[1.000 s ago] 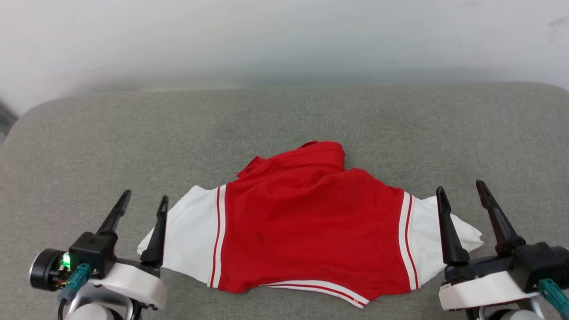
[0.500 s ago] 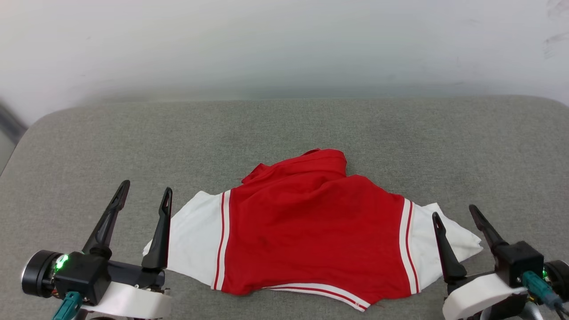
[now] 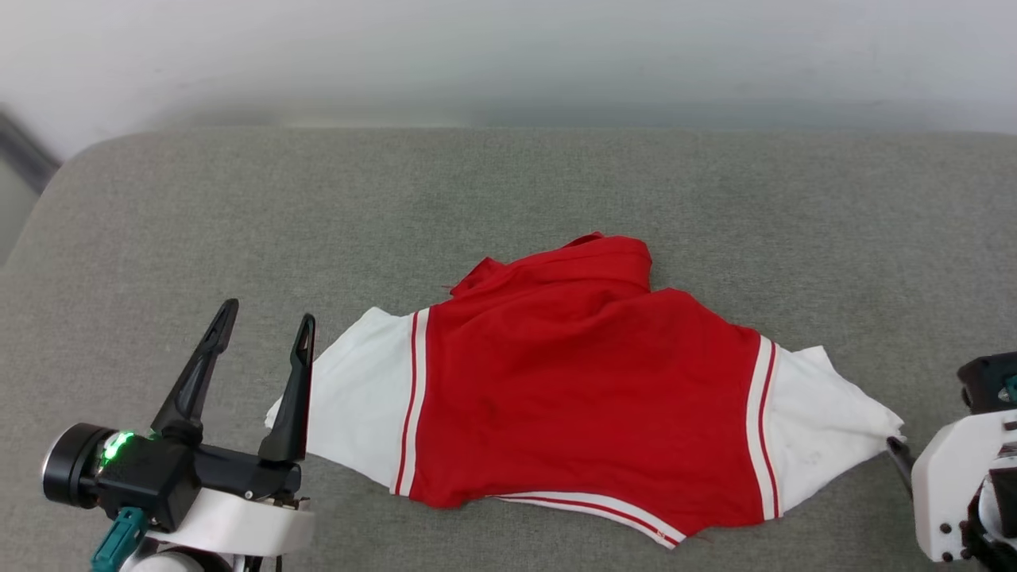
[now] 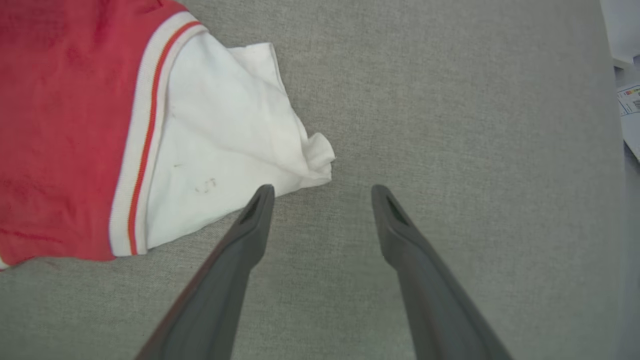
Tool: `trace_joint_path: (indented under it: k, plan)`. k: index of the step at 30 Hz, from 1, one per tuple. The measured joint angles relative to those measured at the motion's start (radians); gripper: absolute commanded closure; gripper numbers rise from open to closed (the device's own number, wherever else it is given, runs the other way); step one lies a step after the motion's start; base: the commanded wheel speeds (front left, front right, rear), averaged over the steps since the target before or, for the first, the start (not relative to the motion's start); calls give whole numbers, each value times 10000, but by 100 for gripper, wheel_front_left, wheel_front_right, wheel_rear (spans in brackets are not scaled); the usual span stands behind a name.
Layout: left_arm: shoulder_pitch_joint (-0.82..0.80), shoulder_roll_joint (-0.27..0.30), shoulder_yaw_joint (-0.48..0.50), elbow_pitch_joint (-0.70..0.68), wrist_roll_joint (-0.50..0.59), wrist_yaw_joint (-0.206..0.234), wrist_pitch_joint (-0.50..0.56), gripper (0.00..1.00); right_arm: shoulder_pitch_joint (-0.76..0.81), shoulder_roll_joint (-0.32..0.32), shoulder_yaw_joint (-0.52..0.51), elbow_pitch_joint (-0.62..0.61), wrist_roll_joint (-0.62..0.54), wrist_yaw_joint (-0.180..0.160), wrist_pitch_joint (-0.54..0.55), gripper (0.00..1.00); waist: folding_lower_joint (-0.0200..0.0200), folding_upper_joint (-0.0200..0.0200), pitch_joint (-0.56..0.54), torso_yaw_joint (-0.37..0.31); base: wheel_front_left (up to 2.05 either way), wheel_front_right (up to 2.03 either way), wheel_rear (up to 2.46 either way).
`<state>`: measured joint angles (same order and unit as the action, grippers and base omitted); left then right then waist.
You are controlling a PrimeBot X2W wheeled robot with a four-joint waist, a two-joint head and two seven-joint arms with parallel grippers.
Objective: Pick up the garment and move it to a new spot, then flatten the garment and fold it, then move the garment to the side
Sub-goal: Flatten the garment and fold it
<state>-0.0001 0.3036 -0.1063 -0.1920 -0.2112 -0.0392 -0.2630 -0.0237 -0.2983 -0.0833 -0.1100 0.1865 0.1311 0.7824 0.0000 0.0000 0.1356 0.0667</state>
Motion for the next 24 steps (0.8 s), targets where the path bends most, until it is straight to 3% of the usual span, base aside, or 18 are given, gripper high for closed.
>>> trace_joint_path:
  k: [7,23,24]
  plan:
    - [-309,-199,205,111,232,-314,0,0,-497,-314,-288,855,-142,-2,545,0,1,0,490,476,0,0,0]
    - [-454,-330,571,357,372,-681,0,0,-995,-399,196,2709,21,-4,-293,0,1,0,988,1084,0,0,0]
    - [-454,-332,585,405,370,-692,0,0,-998,-403,205,2801,35,-4,-374,55,1,0,966,1087,0,0,0]
